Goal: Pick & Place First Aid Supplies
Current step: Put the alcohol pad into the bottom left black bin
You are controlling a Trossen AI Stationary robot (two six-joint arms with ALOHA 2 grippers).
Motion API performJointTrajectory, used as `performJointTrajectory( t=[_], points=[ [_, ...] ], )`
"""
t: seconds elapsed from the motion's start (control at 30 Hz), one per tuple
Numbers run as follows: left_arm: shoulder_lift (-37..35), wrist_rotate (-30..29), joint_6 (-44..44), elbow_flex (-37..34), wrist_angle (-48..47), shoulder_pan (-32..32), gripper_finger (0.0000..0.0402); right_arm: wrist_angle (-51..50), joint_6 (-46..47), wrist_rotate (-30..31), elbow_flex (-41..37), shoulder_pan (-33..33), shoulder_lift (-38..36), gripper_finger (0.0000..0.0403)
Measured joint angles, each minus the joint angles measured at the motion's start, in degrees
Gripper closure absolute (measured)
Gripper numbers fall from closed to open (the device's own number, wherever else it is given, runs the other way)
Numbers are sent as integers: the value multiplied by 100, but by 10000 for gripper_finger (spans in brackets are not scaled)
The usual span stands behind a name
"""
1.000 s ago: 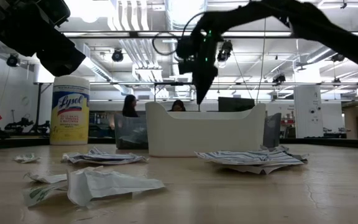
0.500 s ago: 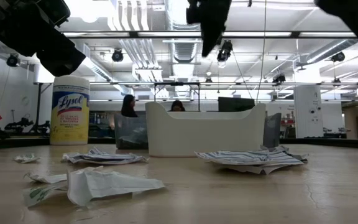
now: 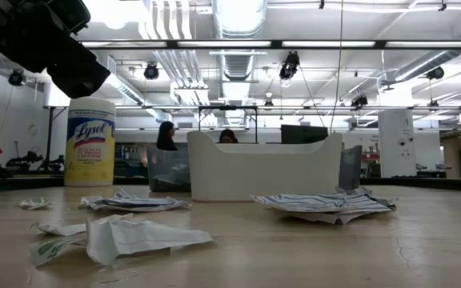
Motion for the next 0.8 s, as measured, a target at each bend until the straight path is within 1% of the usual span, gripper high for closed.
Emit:
performJointTrajectory(
  t=[0.23,0.37,0.53,0.67,0.8],
  points=[
    [1,0,0,0,-2,1,284,6,619,16,-81,911,-48,394],
    [0,0,0,0,0,0,284,6,875,65,-418,1386,-68,394],
    [0,0,0,0,1,2,284,9,1093,486,-1179,1869,-190,394],
    [-1,0,0,0,0,2,284,128,1322,510,-1945,2086,-329,394],
    [0,1,0,0,3,0,284,670,1364,492,-2820,2305,-569,394]
  ],
)
